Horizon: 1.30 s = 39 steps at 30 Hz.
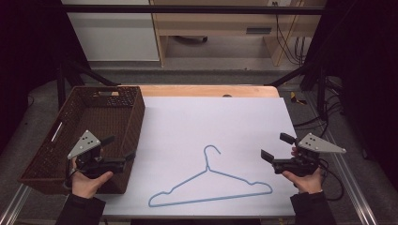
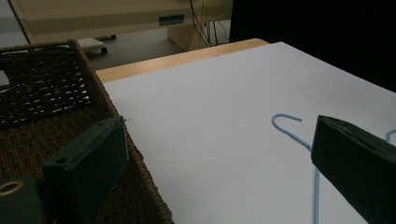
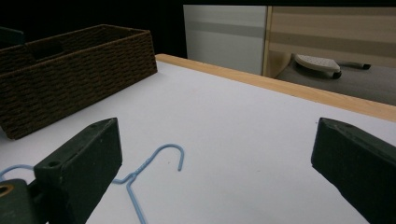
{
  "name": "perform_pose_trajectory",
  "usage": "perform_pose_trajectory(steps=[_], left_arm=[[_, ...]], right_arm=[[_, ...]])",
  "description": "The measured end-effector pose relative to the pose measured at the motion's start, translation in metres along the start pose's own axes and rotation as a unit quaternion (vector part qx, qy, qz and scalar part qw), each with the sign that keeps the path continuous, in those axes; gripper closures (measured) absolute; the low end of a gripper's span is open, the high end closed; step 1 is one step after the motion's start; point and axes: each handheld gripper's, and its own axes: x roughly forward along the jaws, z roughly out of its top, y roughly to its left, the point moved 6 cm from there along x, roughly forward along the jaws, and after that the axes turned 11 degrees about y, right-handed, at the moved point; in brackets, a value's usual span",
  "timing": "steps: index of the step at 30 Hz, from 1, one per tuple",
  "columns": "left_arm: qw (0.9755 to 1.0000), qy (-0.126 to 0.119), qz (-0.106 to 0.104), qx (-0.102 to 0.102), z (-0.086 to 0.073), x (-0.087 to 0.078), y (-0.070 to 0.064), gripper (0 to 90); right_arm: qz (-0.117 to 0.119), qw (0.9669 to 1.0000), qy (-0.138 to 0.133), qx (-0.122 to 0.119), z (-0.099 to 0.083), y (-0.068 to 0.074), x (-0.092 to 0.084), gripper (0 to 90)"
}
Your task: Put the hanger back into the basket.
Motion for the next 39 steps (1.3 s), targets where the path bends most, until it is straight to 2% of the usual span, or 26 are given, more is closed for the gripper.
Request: perform_pose_trajectory(steps=[7,11,17,26,32,34,36,39], left_arm=[[1.0,0.0,-0.003,0.006,0.001,-0.001,-0.004,3.7],[0.9999,0.004,-0.005,0.01,0.001,0.001,-0.007,3.6],[0.9998,0.008,-0.011,0.014,0.001,0.005,-0.013,3.8],[0.9996,0.01,-0.015,0.02,0.002,0.007,-0.018,3.9],[0.9995,0.013,-0.015,0.023,0.002,0.008,-0.02,3.9],[0.9995,0.013,-0.016,0.024,0.003,0.008,-0.021,4.0],[0.9994,0.015,-0.017,0.025,0.002,0.009,-0.022,4.0],[0.9993,0.018,-0.019,0.028,0.002,0.011,-0.024,4.0]], right_arm=[[0.002,1.0,0.006,-0.001,0.0,0.001,0.0,2.8],[0.004,0.9998,0.014,-0.01,0.001,0.005,0.004,3.4],[0.009,0.9985,0.046,-0.029,0.004,0.019,0.018,5.0],[0.029,0.9937,0.093,-0.054,-0.001,0.039,0.044,6.4],[0.038,0.9912,0.111,-0.061,-0.006,0.047,0.058,8.6],[0.038,0.9884,0.129,-0.071,-0.01,0.052,0.067,9.5],[0.038,0.9877,0.134,-0.072,-0.011,0.053,0.069,9.8],[0.041,0.9845,0.149,-0.082,-0.015,0.058,0.077,11.6]])
